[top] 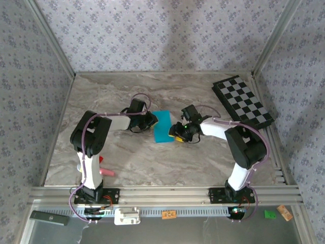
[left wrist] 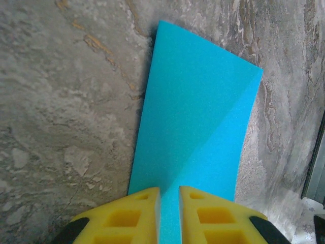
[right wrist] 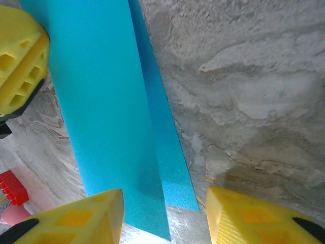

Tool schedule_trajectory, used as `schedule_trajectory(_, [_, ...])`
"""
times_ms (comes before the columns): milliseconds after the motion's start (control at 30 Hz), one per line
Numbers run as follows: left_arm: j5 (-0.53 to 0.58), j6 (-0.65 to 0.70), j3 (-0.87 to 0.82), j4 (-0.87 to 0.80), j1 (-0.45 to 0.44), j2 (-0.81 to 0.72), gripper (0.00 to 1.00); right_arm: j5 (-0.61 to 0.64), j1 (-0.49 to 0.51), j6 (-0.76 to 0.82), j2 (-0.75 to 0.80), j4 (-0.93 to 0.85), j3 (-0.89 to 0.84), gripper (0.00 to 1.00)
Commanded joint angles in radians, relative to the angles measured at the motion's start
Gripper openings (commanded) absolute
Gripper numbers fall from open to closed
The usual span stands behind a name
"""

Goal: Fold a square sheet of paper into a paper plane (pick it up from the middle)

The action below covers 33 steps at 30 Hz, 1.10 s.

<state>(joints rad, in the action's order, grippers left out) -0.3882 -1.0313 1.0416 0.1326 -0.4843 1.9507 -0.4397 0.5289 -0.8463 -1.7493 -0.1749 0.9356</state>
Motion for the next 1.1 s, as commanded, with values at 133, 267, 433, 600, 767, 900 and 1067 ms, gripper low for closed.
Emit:
schedule_trajectory(133, [0.024,-0.004,-0.032,-0.053,-0.003,0.025,0.17,-0.044,0.010,-0.009,-0.028,0.004,0.039,0.41])
schedule_trajectory(267, [0.020,-0.002,-0.035,-0.051,-0.003,0.024,0.17,-0.057,0.006,-0.019,-0.020,0.035,0.027,0.36])
schedule_trajectory(433, [0.017,0.000,-0.037,-0.048,-0.003,0.024,0.17,-0.068,-0.001,-0.053,0.001,0.086,-0.005,0.29])
schedule_trajectory(600, [0.013,0.004,-0.032,-0.047,-0.003,0.027,0.17,-0.047,-0.013,-0.065,0.032,0.103,-0.036,0.23])
schedule_trajectory(767, [0.007,0.007,-0.028,-0.042,-0.004,0.030,0.17,-0.057,-0.019,-0.070,0.036,0.097,-0.038,0.16])
schedule_trajectory(900, [-0.015,0.016,-0.017,-0.034,-0.003,0.024,0.17,-0.059,-0.020,-0.069,0.044,0.081,-0.037,0.08])
schedule_trajectory(1067, [-0.066,0.063,0.011,0.013,0.002,-0.028,0.23,-0.065,-0.021,-0.038,0.050,0.004,-0.012,0.00])
